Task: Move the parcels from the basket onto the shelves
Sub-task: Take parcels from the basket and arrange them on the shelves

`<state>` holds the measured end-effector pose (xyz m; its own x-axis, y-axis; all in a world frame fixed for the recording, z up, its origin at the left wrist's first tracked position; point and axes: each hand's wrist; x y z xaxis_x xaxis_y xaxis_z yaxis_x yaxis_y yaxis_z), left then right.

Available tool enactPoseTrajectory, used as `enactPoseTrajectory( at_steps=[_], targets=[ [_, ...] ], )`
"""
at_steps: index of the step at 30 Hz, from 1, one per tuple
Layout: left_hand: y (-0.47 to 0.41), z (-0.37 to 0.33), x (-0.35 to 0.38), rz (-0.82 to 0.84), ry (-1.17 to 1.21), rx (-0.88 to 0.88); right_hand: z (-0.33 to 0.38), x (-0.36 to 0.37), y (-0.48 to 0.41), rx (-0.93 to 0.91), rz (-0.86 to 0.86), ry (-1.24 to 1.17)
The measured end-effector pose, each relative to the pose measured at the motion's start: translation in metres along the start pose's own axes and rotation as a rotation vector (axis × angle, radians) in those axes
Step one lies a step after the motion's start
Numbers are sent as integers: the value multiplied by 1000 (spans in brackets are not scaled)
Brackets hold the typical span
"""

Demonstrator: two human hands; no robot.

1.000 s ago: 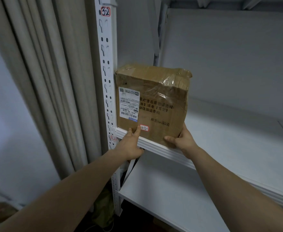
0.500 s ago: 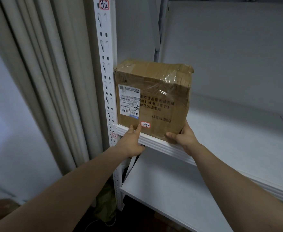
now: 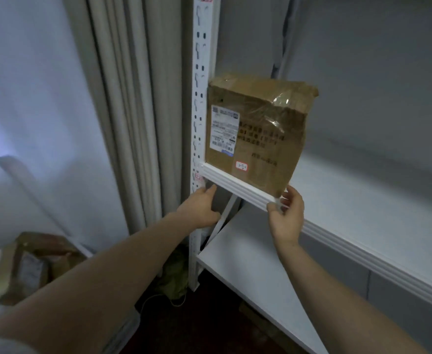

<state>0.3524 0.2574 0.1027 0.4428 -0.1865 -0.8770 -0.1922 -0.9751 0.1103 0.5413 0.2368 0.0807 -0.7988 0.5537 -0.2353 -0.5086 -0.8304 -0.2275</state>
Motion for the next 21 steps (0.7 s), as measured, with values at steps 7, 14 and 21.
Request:
enactPoseTrajectory(
  at_steps=[7,14,21],
  targets=[
    [101,37,7,-33,45,-264,-3,41,65,36,463,-78],
    [202,115,-7,-131,55,-521,23,103,158,-20,917,-19],
    [288,202,-21,-254,137,-685,56,173,252,-65,1117,57]
  ],
)
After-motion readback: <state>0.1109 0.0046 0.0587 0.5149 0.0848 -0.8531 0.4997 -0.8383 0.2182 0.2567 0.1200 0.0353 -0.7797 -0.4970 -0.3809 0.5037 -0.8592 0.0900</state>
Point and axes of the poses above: each hand's wrist, its own y-axis away from the middle knuckle, its own x-axis out of the palm, z = x × y, and after that the axes turned 1 degree about -z, right-handed
